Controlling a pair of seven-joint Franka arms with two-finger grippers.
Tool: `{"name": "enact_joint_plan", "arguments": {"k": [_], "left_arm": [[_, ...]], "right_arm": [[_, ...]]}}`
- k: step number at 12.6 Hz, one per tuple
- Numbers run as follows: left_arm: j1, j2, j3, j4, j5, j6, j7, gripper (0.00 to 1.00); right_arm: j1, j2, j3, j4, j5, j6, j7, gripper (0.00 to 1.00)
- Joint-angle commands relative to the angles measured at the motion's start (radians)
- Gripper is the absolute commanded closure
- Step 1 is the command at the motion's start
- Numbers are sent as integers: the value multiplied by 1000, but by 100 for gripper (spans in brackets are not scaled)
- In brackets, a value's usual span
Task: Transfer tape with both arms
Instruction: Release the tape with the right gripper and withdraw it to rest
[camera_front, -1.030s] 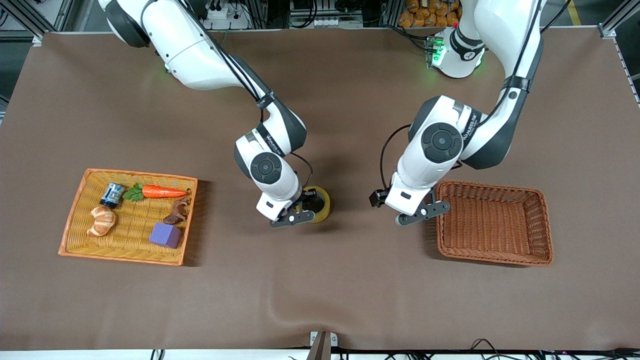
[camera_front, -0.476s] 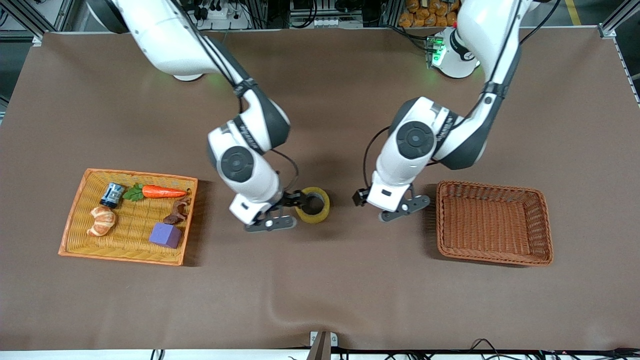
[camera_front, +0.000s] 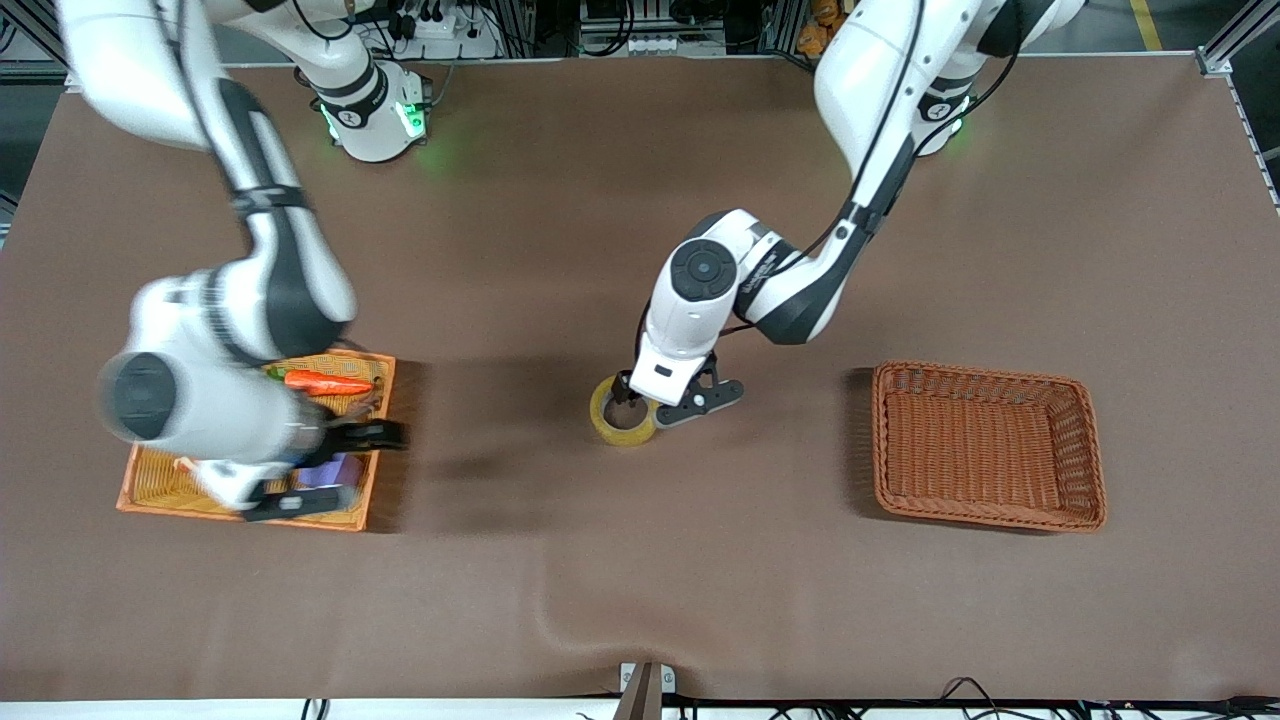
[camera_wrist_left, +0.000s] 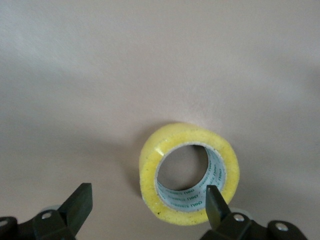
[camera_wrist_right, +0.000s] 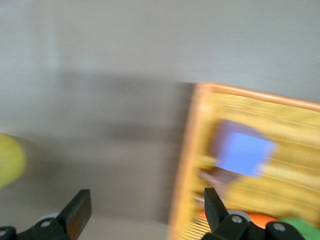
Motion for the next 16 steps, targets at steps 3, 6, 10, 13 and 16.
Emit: {"name": "enact_joint_plan", "arguments": {"k": [3, 6, 10, 13, 16], "left_arm": [[-37, 86, 14, 40, 14, 58, -18, 0], [-37, 100, 14, 42, 11, 78, -18, 43], [-31, 112, 14, 40, 13, 78, 1, 100], [-24, 80, 14, 34, 16, 78, -5, 100], [123, -120, 18, -9, 17, -94, 123, 100]], "right_arm": [[-114, -252, 22, -174, -58, -58, -80, 0], [-117, -424, 21, -274, -60, -65, -83, 0], [-160, -541, 16, -279, -75, -202, -68, 0], [-175, -561, -1, -274, -60, -244, 89, 0], [-181, -569, 7, -247, -62, -288, 118, 0]]}}
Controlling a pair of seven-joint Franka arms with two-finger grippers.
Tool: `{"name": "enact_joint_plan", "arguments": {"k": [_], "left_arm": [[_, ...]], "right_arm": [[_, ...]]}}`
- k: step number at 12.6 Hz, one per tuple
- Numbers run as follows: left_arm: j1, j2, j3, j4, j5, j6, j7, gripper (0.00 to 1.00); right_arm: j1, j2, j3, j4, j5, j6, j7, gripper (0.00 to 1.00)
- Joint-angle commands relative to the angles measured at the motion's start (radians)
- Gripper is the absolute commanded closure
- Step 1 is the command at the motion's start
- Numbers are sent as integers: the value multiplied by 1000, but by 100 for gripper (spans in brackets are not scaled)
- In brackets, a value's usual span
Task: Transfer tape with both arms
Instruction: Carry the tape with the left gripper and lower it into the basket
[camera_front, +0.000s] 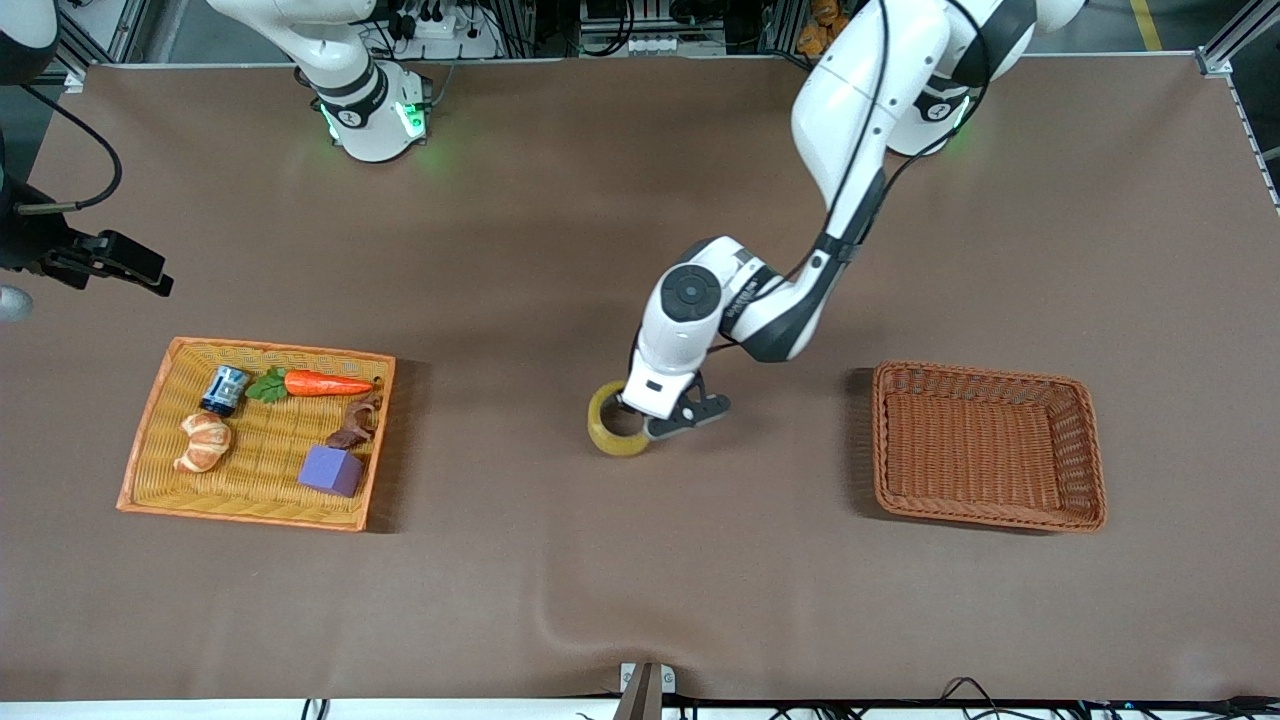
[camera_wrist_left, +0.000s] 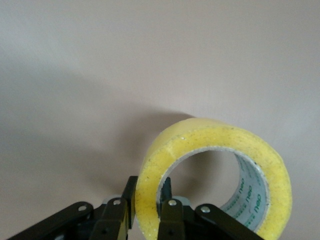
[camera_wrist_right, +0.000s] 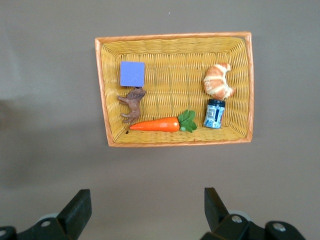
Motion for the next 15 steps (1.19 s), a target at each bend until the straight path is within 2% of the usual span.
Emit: {"name": "enact_joint_plan", "arguments": {"k": [1, 2, 3, 5, 7, 10, 11, 12, 13, 14, 15], "left_arm": [[156, -232, -8, -65, 16, -254, 179, 100], [236, -290, -12, -86, 16, -360, 325, 100], [308, -339, -11, -121, 14, -396, 479, 100], [470, -357, -15, -174, 13, -398, 769, 100], [604, -297, -15, -172, 13, -383, 966, 100], [667, -174, -12, -168, 11, -312, 1103, 100], [675, -144, -12, -166, 13, -288, 1123, 85], [678, -139, -12, -166, 13, -281, 1144, 64], [677, -142, -12, -165, 13, -281, 1152, 10], [678, -159, -12, -163, 13, -281, 1152, 0], [675, -197, -15, -154, 14, -287, 1148, 0]], "right_arm": [[-19, -33, 12, -1, 1, -26, -11, 0], [-18, -45, 11, 2, 1, -35, -49, 0], [-18, -49, 12, 9, 1, -43, -54, 0], [-16, -49, 12, 34, -1, -69, -80, 0], [-13, -49, 9, 36, -11, -70, -110, 0], [-16, -58, 3, 36, -11, -92, -136, 0], [-15, -62, 3, 34, -13, -98, -137, 0], [-15, -61, 3, 34, -13, -96, -137, 0], [-15, -61, 2, 33, -14, -90, -139, 0], [-10, -69, 0, 31, -14, -87, -139, 0], [-3, -75, 0, 28, -14, -87, -139, 0]]}}
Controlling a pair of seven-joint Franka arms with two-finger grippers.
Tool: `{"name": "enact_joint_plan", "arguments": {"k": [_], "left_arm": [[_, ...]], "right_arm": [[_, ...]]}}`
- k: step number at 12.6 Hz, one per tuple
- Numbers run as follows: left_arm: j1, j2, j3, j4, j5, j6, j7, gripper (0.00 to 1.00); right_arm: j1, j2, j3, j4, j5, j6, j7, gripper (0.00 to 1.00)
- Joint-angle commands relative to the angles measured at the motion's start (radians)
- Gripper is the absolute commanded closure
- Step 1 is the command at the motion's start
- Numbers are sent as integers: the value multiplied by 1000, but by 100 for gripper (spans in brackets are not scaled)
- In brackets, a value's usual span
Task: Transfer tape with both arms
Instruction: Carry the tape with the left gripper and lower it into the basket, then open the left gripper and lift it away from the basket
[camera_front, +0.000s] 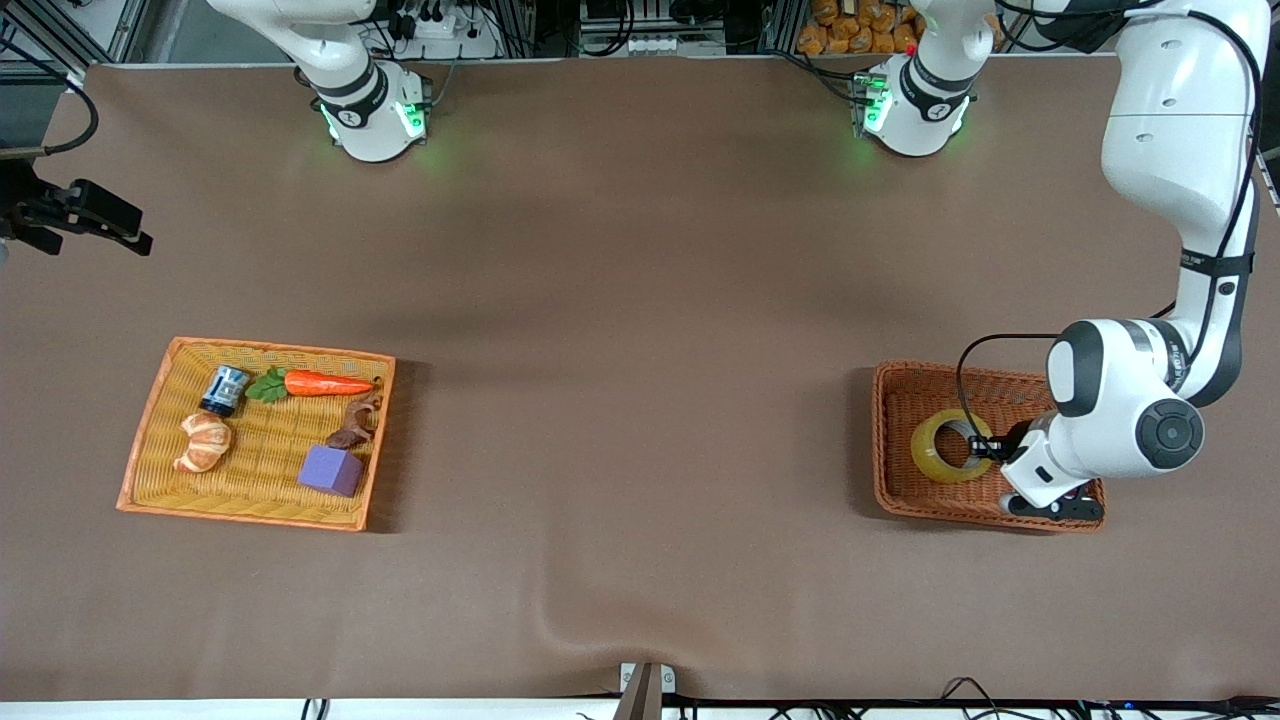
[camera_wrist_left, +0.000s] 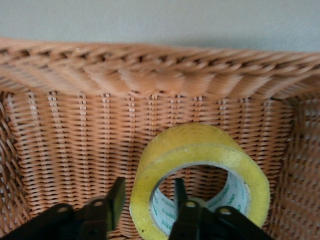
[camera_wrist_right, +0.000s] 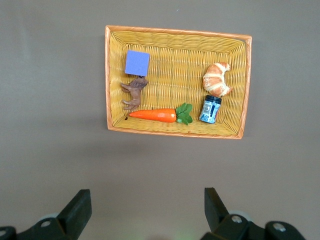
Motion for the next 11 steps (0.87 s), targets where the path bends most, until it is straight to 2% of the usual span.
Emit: {"name": "enact_joint_plan", "arguments": {"k": [1, 4, 7, 9, 11], "left_arm": [[-14, -133, -8, 19, 9, -54, 12, 0], [-66, -369, -8, 40, 10, -246, 5, 0], [-77, -552, -8, 57, -2, -436, -5, 0], [-71, -627, -5, 57, -4, -508, -3, 0], [-63, -657, 2, 57, -4, -542, 1, 0]], "right_arm": [[0, -27, 9, -13, -12, 4, -16, 0], [0, -30, 3, -17, -10, -7, -13, 0], [-9, -52, -1, -48, -9, -19, -7, 0], [-5, -59, -11, -66, 2, -20, 1, 0], [18, -66, -27, -74, 5, -30, 51, 0]]}}
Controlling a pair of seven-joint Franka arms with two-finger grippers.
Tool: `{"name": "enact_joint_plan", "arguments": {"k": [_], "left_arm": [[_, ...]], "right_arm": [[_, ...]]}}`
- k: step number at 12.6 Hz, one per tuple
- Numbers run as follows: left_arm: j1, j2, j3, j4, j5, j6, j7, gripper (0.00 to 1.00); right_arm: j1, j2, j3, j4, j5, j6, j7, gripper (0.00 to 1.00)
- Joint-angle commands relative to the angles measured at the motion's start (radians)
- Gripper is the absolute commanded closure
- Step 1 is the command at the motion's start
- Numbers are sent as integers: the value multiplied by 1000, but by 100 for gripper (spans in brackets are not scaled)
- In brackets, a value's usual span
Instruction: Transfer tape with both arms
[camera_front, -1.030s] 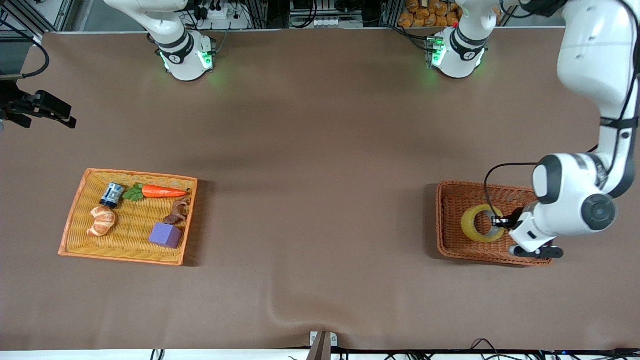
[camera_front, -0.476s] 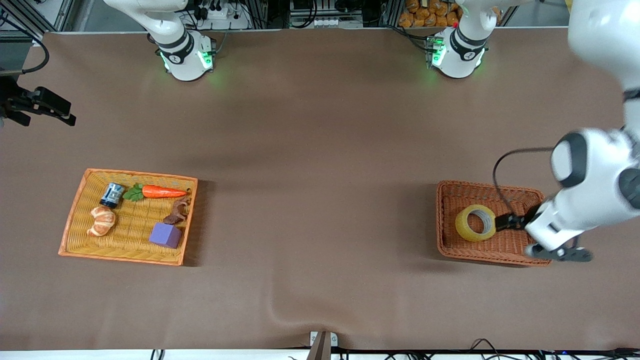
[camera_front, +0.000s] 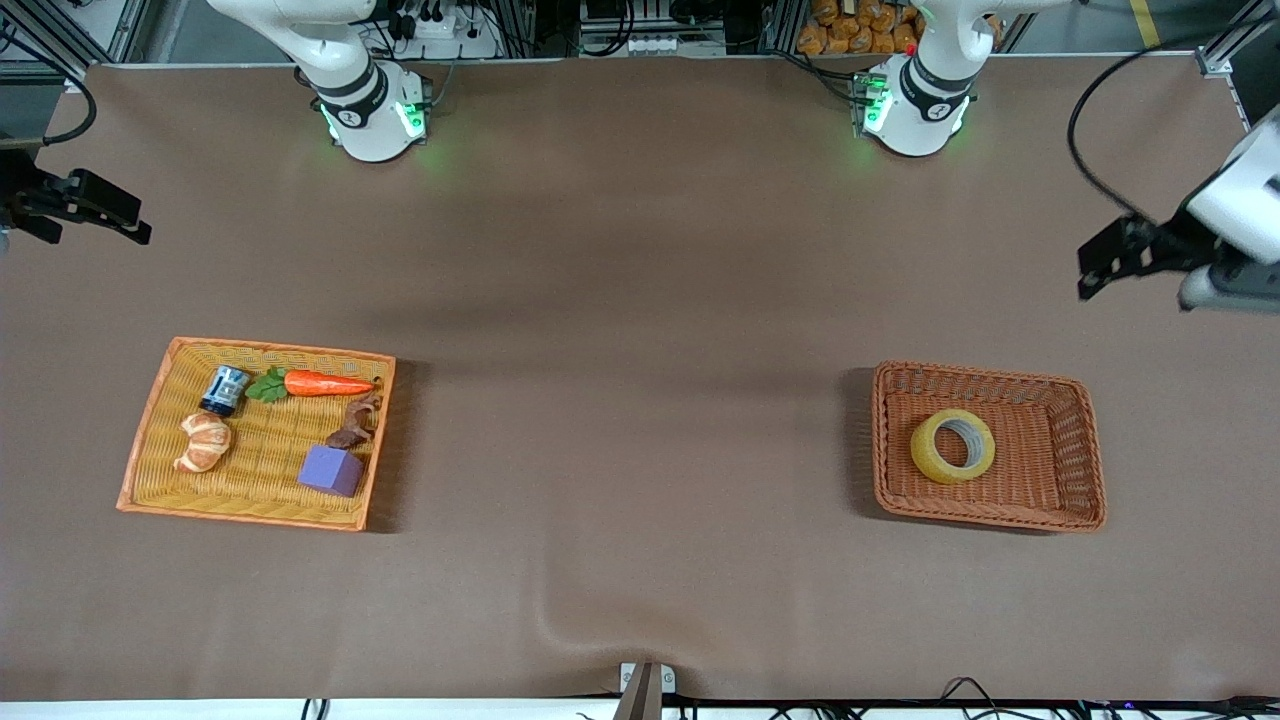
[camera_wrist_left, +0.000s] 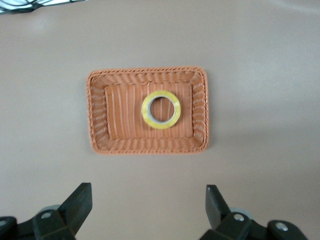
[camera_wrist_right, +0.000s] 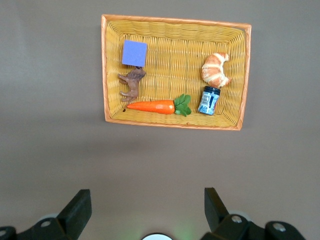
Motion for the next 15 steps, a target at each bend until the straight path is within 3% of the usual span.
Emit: {"name": "enact_joint_plan", "arguments": {"k": [1, 15], "left_arm": [[9, -24, 8, -27, -4, -31, 11, 0], [14, -53, 14, -24, 10, -71, -24, 0]], "right_arm": [[14, -41, -11, -43, 6, -15, 69, 0], [17, -32, -9, -21, 20, -19, 68, 0]]}}
